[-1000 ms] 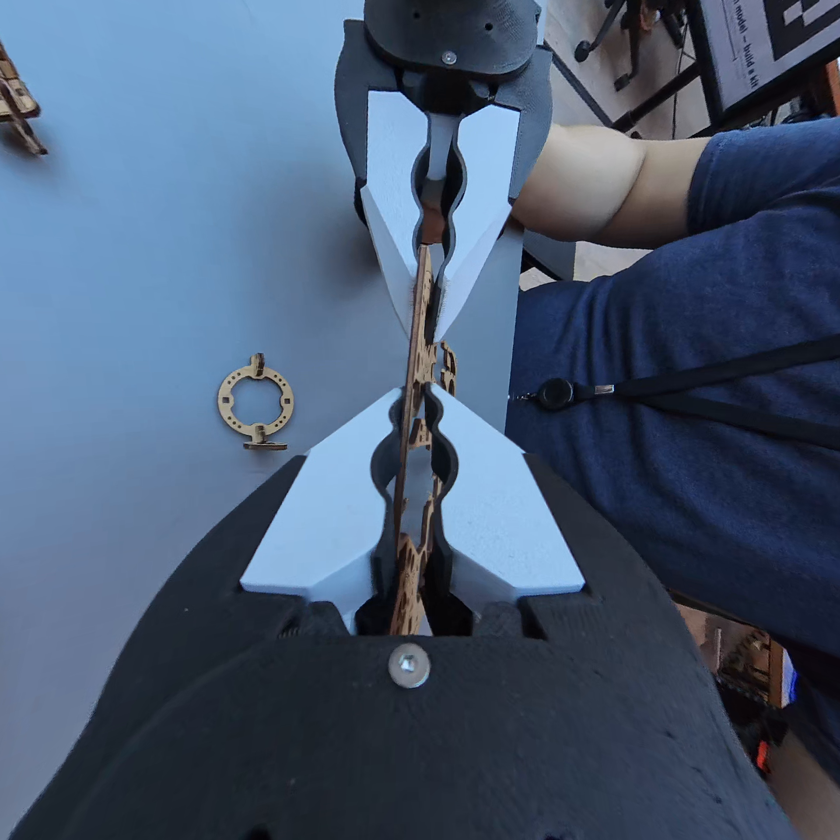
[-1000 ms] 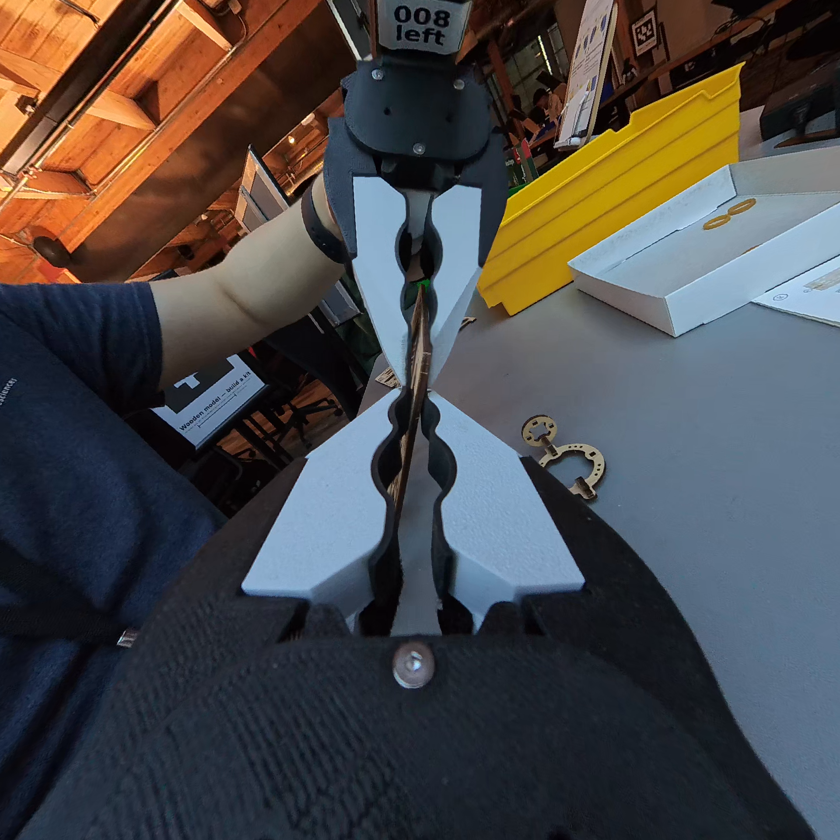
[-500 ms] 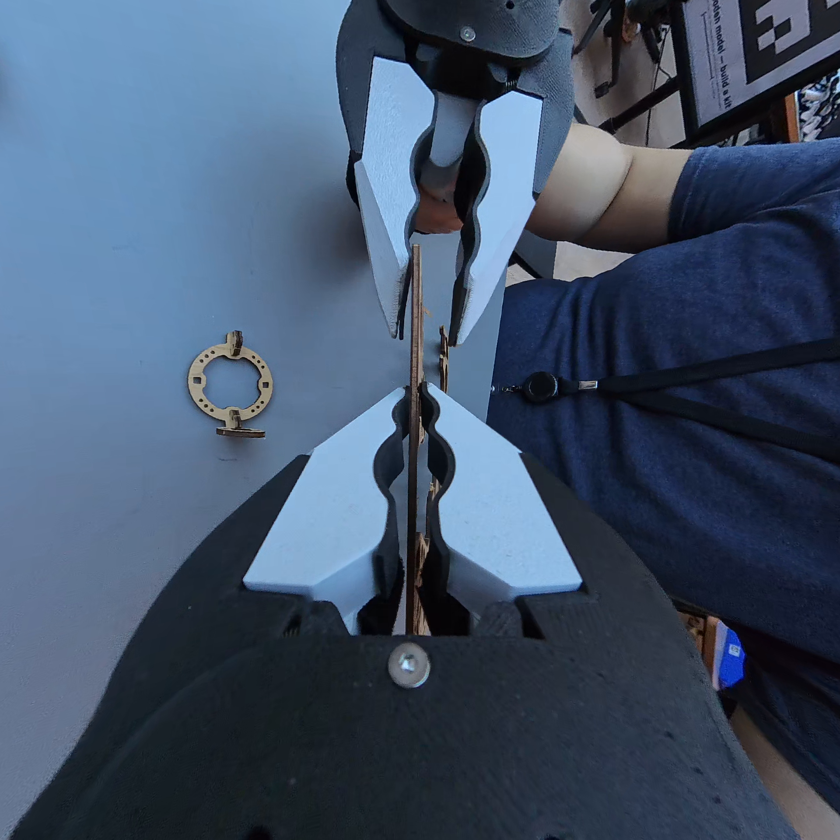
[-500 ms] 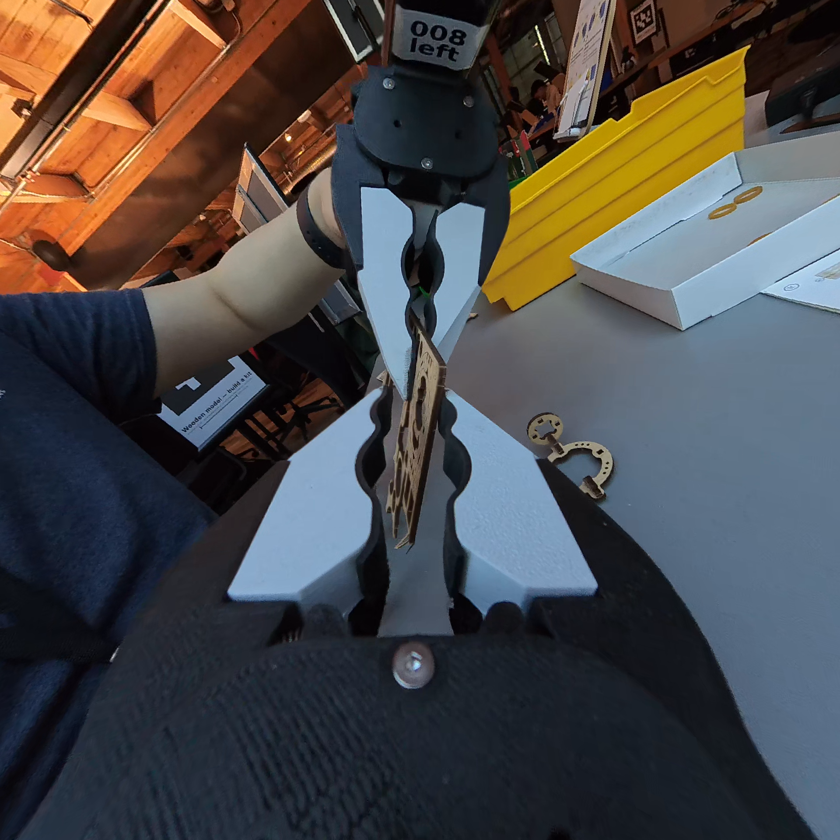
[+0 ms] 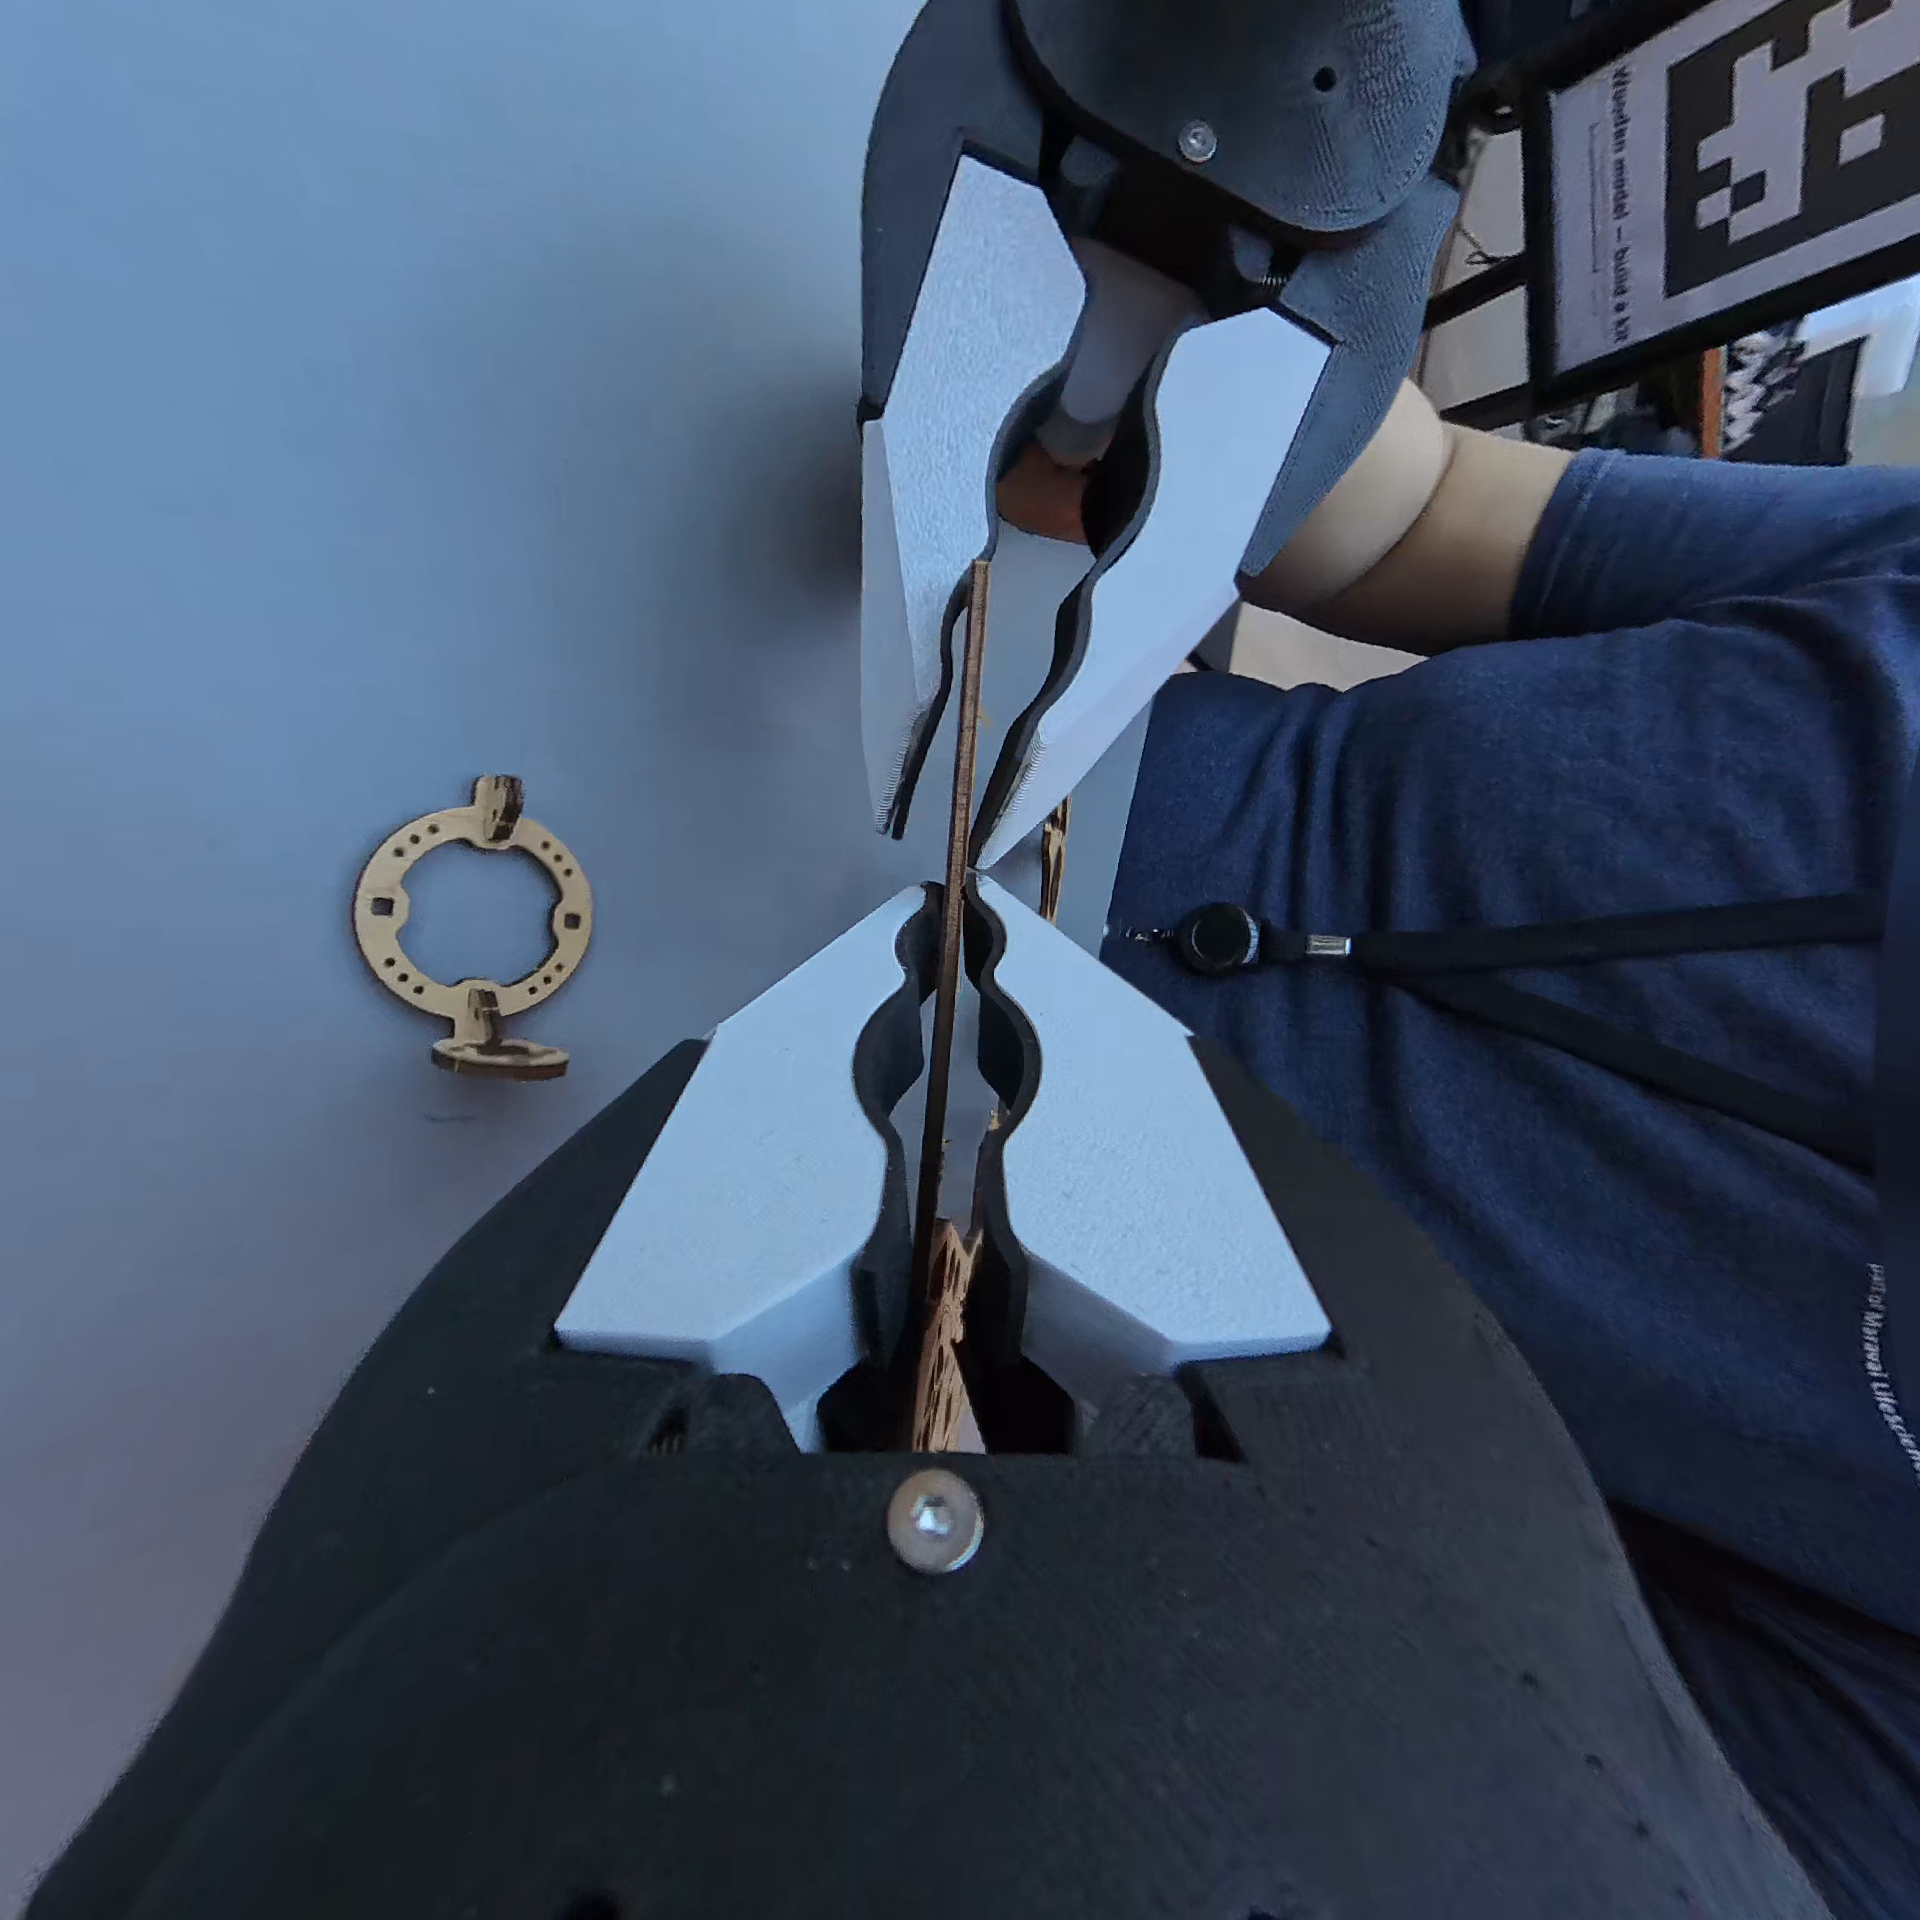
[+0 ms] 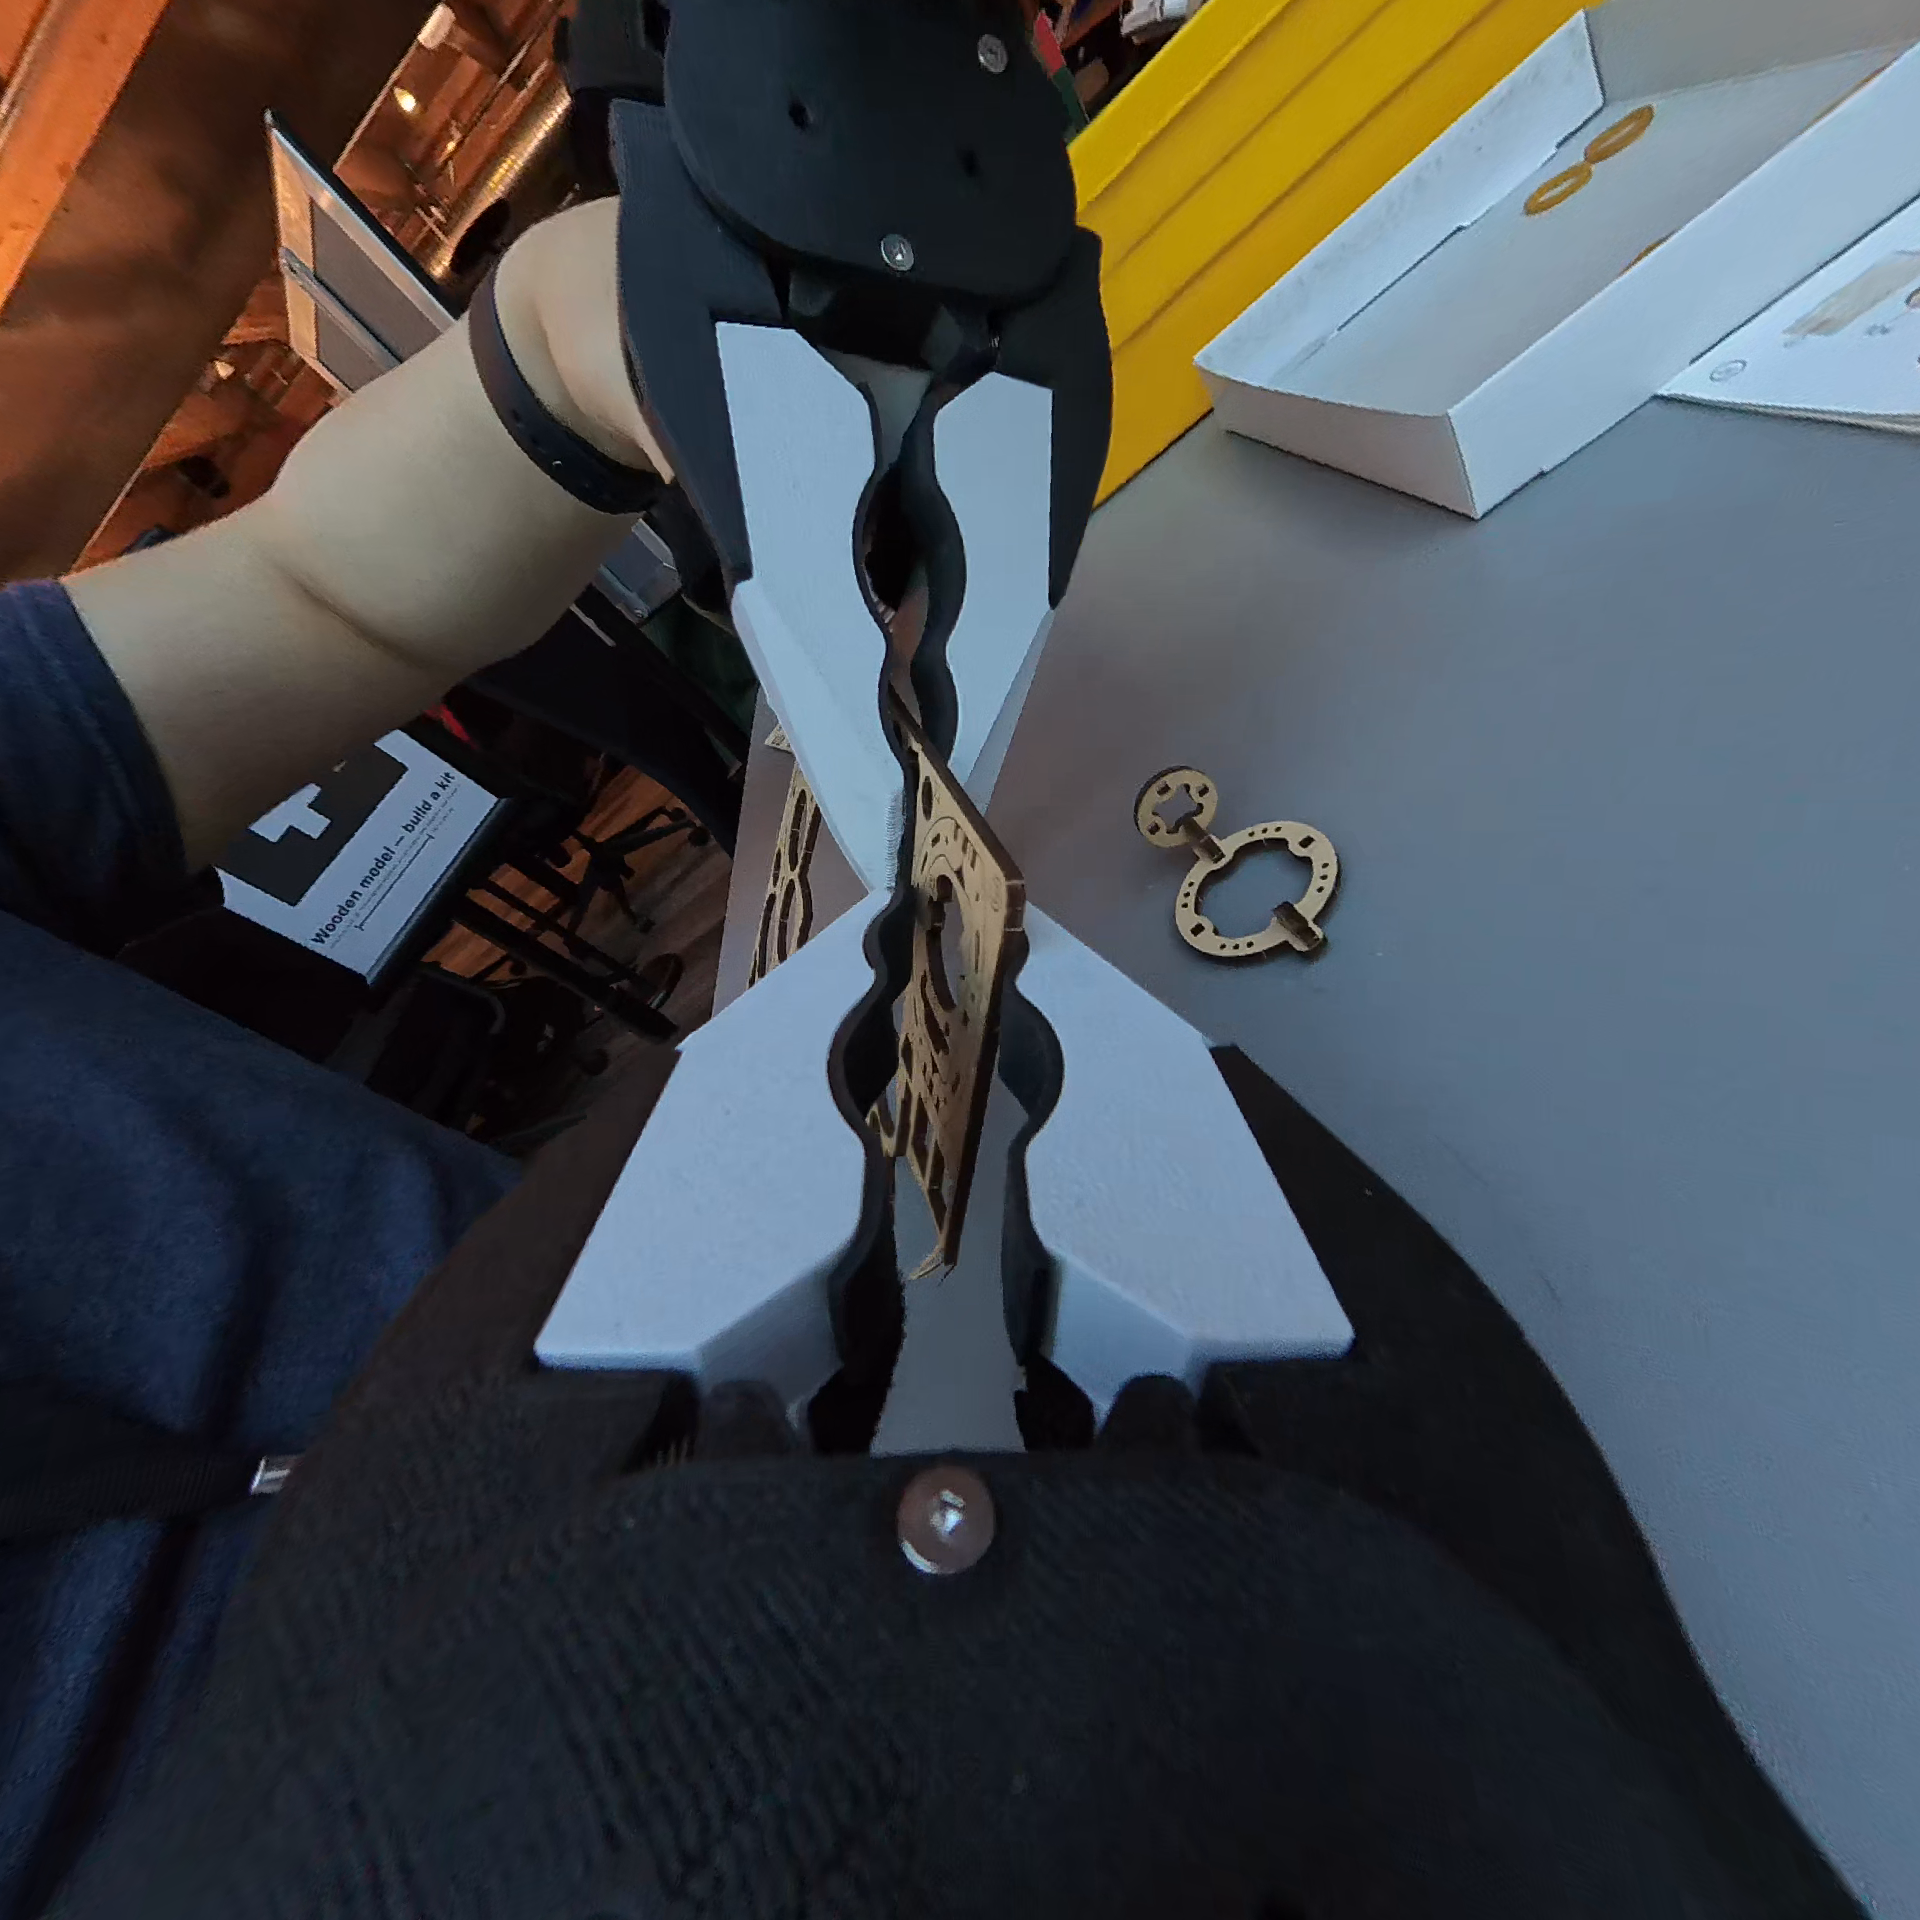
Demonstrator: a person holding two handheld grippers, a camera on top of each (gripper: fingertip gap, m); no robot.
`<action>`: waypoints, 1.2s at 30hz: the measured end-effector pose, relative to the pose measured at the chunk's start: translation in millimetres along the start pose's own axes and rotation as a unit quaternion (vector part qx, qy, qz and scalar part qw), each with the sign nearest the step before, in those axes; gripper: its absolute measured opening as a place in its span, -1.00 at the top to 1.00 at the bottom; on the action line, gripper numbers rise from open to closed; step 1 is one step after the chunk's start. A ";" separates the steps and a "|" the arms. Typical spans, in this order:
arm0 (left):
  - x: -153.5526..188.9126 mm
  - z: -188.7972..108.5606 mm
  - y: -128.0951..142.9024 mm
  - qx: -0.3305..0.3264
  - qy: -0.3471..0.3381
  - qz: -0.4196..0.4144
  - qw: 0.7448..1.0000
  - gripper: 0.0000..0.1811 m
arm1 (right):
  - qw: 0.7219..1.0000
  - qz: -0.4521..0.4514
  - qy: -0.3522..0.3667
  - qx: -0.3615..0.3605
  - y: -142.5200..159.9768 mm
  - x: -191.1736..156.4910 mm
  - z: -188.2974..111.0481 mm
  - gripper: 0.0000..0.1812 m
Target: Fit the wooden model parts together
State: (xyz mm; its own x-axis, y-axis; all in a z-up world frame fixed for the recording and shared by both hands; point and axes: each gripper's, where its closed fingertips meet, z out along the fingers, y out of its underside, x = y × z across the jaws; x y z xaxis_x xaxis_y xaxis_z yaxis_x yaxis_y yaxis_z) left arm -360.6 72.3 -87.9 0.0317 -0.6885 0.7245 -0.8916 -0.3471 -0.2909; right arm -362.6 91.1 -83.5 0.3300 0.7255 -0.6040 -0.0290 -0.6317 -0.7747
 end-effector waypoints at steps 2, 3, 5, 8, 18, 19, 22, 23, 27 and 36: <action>0.5 5.2 -6.3 -0.003 0.009 0.000 1.000 0.99 | 1.000 0.009 0.019 -0.002 2.0 4.8 -8.4 0.83; 0.4 8.6 -10.8 -0.007 0.011 0.001 1.000 0.99 | 0.999 0.011 0.031 0.000 2.5 8.3 -14.9 0.81; -0.2 16.0 -22.2 -0.017 0.012 0.001 1.000 0.99 | 0.999 0.019 0.048 0.000 5.2 14.5 -30.3 0.80; 0.9 29.5 -44.8 -0.021 0.020 -0.002 1.000 0.99 | 0.997 0.037 0.069 0.015 6.1 22.9 -56.7 0.82; -1.1 92.4 -114.1 0.003 0.065 -0.061 0.996 0.98 | 0.989 0.101 0.107 -0.014 29.5 58.5 -138.6 0.74; 0.8 98.0 -119.8 0.009 0.077 -0.069 0.995 0.98 | 0.989 0.102 0.104 -0.019 31.1 59.6 -145.8 0.73; 4.8 113.8 -135.1 0.037 0.085 -0.068 0.993 0.99 | 0.988 0.094 0.112 -0.037 35.5 63.7 -167.4 0.72; 7.1 118.1 -139.6 0.049 0.083 -0.060 0.993 0.99 | 0.988 0.088 0.115 -0.045 37.1 63.8 -173.9 0.72; 14.3 131.1 -151.6 0.106 0.071 -0.059 0.990 0.99 | 0.989 0.076 0.100 -0.074 41.8 59.7 -192.1 0.68; -1.1 140.7 -146.1 0.192 0.004 -0.103 0.976 0.88 | 0.978 0.040 0.089 -0.183 58.1 69.4 -200.7 0.68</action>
State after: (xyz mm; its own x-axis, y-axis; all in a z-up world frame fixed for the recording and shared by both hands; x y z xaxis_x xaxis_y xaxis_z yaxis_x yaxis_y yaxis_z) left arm -166.8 34.1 -134.1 0.1872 -0.5738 0.7973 -0.6321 -0.6917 -0.3494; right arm -152.0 49.9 -132.8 0.4999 0.6308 -0.5935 0.2675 -0.7642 -0.5869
